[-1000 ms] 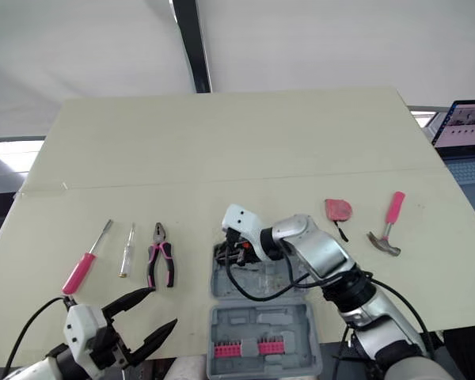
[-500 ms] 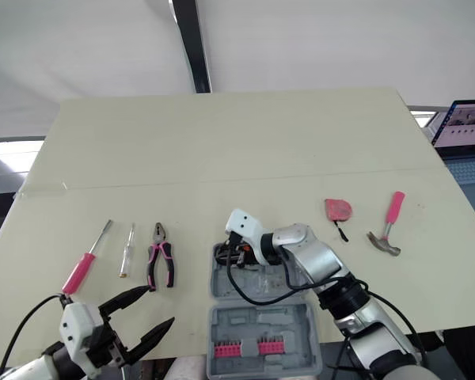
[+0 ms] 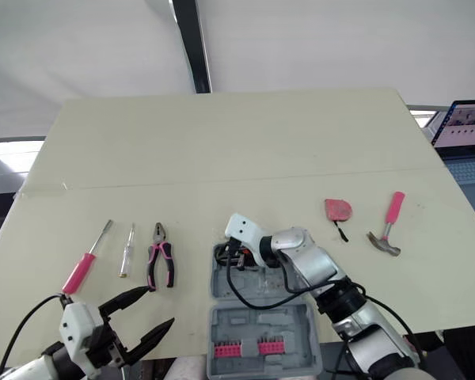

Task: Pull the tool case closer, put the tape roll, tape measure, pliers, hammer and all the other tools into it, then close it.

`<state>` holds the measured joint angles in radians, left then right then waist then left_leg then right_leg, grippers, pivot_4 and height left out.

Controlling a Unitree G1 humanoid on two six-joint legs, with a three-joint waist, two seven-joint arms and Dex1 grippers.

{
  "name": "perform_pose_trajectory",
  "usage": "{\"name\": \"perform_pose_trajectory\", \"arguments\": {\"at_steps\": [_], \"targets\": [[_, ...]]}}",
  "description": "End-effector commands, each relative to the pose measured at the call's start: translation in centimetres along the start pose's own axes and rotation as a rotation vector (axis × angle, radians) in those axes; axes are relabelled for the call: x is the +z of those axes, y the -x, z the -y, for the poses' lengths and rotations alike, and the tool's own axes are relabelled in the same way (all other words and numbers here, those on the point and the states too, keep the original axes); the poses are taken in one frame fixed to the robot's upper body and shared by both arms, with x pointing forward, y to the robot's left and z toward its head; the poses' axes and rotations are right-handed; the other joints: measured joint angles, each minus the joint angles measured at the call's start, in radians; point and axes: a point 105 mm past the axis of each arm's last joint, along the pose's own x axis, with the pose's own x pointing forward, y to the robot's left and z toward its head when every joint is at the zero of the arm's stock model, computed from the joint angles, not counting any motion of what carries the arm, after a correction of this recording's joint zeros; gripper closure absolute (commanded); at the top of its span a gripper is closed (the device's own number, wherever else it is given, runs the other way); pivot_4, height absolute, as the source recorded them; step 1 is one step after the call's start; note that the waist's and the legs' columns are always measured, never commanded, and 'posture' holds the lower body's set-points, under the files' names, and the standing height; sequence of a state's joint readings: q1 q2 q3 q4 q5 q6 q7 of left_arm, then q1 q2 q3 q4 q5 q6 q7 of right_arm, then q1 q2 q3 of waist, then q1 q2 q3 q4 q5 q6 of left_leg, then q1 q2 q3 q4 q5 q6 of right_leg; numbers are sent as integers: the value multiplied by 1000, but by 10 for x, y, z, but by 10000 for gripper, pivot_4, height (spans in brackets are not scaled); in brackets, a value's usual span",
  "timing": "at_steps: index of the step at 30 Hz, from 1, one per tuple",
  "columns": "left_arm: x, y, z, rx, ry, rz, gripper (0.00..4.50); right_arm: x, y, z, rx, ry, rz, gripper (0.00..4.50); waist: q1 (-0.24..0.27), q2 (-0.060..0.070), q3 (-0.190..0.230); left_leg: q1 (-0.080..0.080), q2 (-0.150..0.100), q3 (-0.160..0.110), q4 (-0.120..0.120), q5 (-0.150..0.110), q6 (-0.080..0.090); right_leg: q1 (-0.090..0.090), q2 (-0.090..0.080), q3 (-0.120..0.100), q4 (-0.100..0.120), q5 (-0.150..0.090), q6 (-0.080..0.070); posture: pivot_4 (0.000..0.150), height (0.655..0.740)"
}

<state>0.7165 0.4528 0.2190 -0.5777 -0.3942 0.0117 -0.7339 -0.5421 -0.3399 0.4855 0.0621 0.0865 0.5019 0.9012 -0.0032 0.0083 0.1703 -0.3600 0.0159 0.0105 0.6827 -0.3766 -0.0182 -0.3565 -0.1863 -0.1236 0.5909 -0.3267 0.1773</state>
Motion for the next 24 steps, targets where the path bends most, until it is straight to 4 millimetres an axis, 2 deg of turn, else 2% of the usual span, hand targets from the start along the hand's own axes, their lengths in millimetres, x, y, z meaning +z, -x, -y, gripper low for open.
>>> {"name": "perform_pose_trajectory", "arguments": {"at_steps": [1, 12, 17, 19, 21, 24], "targets": [[10, 0, 1, -7, -21, 23, 0, -12, -2, -4, 5, 10, -46, 30091, 0, 0, 0, 0, 0, 0, 0, 0, 0, 0, 0, 0, 0, 0, 0, 1500, 7400], [15, -4, 1, -10, -22, 28, 0, -18, -4, -6, 12, 52, -80, 30091, 0, -1, -1, 0, 0, 0, 0, 0, 0, 0, 0, 0, 0, 0, 0, 1500, 7400], [16, -5, 1, -15, -23, 32, 0, 3, 3, -3, 8, 4, 8, 30091, 1, -1, -1, 0, 0, 0, 0, 0, 0, 0, 0, 0, 0, 0, 0, 1500, 7400], [19, -7, 1, -25, -33, 41, 0, 23, 21, 5, 4, -78, 98, 30091, 3, -1, -1, 0, 0, 0, 0, 0, 0, 0, 0, 0, 0, 0, 0, 1500, 7400], [23, -9, -1, -32, -44, 48, 0, 35, 39, 8, 15, -129, 148, 30091, 4, -1, -1, 0, 0, 0, 0, 0, 0, 0, 0, 0, 0, 0, 0, 1500, 7400], [24, -12, -8, -23, -52, 38, 0, 42, 78, 7, 43, -183, 176, 30091, 9, 0, 0, -1, 0, -1, 1, 0, 0, 0, 0, 0, 0, 0, 0, 1500, 7400]]}}
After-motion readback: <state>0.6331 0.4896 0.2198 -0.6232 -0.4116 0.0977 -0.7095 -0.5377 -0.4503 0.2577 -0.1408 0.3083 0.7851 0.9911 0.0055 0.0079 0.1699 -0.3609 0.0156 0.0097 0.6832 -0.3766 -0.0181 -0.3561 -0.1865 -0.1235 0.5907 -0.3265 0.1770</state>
